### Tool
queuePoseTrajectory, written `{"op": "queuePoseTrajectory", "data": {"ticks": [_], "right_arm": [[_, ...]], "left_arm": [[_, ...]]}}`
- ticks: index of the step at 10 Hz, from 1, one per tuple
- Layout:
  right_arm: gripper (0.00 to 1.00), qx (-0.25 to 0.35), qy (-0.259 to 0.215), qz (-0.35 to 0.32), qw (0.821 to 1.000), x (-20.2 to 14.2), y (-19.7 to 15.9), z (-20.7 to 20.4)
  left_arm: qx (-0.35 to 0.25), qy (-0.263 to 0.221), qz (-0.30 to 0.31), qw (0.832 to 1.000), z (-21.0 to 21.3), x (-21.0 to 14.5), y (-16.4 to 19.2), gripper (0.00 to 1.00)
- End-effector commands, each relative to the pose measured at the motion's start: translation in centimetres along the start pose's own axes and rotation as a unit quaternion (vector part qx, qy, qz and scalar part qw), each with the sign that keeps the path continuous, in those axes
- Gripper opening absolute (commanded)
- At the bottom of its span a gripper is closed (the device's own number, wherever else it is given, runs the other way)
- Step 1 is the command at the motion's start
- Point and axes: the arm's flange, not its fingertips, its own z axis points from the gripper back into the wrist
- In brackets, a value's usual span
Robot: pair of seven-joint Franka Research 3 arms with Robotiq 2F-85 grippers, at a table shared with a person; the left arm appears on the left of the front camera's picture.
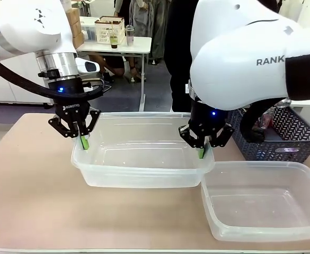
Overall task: Sort the waste into each basket.
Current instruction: Offer the picked Organizing box to the human.
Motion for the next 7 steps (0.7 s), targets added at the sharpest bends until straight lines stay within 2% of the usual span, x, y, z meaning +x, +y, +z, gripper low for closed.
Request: {"op": "queuePoseTrajectory", "data": {"ticks": [1,7], "right_arm": [[0.05,0.0,0.002,0.004,1.0,-0.18,0.17,0.15],[0.05,0.0,0.002,0.004,1.0,-0.18,0.17,0.15]], "left_arm": [[-0.011,-0.007,0.009,1.0,0.34,-0.39,-0.14,0.04],[-0.011,-0.007,0.009,1.0,0.34,-0.39,-0.14,0.04]]}}
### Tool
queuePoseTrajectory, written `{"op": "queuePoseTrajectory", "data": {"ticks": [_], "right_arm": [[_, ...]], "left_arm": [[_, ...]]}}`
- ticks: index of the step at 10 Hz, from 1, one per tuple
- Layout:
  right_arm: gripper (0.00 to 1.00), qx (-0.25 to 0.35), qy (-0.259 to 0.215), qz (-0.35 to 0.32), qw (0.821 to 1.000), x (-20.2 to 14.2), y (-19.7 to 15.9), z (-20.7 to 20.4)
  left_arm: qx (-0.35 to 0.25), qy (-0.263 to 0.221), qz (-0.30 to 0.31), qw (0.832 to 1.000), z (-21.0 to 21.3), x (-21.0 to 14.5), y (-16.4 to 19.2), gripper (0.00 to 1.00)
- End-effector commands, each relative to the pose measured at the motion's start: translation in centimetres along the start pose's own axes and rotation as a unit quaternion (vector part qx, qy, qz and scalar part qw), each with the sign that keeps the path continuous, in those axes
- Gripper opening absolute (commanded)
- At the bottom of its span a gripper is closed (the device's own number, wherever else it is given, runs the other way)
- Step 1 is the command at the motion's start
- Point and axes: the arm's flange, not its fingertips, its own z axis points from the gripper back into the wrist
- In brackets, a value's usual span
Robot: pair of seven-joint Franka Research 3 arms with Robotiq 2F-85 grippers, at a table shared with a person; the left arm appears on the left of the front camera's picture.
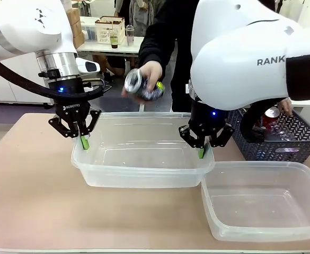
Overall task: Sort the waste into each basket.
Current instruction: Offer the picked Organizing box to the human.
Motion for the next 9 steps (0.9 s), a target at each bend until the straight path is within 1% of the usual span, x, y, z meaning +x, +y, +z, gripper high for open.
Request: {"op": "queuePoseTrajectory", "data": {"ticks": [1,9], "right_arm": [[0.05,0.0,0.002,0.004,1.0,-0.18,0.17,0.15],[0.05,0.0,0.002,0.004,1.0,-0.18,0.17,0.15]], "left_arm": [[-0.011,-0.007,0.009,1.0,0.34,-0.39,-0.14,0.04],[-0.011,-0.007,0.009,1.0,0.34,-0.39,-0.14,0.04]]}}
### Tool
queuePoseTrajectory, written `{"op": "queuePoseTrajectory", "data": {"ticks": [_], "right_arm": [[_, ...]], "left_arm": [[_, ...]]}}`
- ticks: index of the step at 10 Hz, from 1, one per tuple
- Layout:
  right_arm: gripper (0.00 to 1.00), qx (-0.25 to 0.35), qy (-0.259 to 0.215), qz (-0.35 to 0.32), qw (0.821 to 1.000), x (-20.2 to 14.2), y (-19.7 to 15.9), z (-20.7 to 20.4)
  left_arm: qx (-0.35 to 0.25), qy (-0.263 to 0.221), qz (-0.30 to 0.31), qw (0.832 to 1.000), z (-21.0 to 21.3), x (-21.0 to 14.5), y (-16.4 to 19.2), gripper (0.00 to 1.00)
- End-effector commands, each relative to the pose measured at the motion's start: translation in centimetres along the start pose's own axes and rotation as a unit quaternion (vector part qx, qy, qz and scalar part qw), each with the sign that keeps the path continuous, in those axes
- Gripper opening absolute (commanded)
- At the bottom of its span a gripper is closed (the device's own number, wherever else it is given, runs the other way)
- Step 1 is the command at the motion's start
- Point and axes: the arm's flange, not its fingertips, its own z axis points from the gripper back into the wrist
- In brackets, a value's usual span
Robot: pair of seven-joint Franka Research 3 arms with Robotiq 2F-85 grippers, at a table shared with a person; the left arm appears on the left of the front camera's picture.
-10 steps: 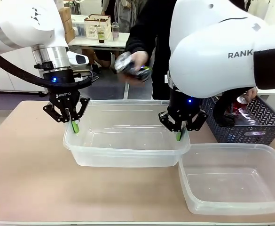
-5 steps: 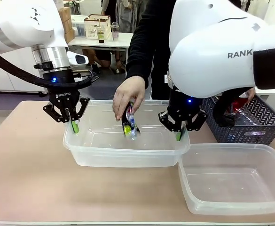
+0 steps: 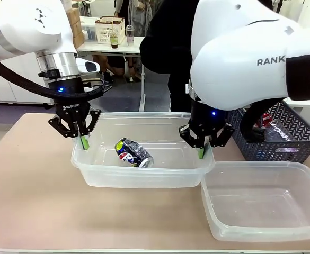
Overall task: Sort the waste into each basket.
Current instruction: Offer the picked Organizing box to the human.
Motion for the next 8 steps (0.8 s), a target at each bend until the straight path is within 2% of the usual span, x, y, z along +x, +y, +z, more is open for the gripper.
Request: {"op": "queuePoseTrajectory", "data": {"ticks": [1,8], "right_arm": [[0.05,0.0,0.002,0.004,1.0,-0.18,0.17,0.15],[0.05,0.0,0.002,0.004,1.0,-0.18,0.17,0.15]], "left_arm": [[-0.011,-0.007,0.009,1.0,0.35,-0.39,-0.14,0.04],[-0.011,-0.007,0.009,1.0,0.35,-0.39,-0.14,0.04]]}}
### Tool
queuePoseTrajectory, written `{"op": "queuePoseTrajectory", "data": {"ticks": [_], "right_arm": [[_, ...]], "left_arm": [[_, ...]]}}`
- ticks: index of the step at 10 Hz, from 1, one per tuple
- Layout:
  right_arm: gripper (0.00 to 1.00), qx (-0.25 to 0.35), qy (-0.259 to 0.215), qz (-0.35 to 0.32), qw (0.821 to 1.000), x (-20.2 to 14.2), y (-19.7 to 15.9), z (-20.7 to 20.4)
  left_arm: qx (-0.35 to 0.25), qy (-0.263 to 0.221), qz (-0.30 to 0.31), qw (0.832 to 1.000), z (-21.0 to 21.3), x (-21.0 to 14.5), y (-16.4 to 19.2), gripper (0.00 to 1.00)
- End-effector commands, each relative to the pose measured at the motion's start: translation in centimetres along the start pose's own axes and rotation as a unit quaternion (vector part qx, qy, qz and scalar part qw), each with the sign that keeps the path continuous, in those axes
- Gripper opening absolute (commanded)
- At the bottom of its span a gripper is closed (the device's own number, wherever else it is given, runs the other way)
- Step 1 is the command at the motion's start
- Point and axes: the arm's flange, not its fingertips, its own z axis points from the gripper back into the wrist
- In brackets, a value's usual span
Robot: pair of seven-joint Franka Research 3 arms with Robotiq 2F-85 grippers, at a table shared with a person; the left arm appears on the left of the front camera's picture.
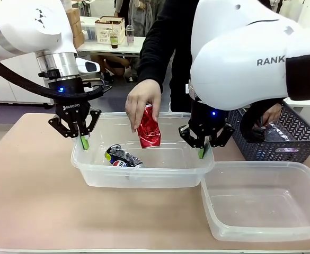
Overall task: Sort the waste into each basket.
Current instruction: Offer the picked Organizing box to the human.
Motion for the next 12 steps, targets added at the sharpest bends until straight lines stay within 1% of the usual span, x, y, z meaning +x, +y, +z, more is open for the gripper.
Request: {"op": "queuePoseTrajectory", "data": {"ticks": [1,12], "right_arm": [[0.05,0.0,0.002,0.004,1.0,-0.18,0.17,0.15],[0.05,0.0,0.002,0.004,1.0,-0.18,0.17,0.15]], "left_arm": [[-0.011,-0.007,0.009,1.0,0.35,-0.39,-0.14,0.04],[-0.011,-0.007,0.009,1.0,0.35,-0.39,-0.14,0.04]]}}
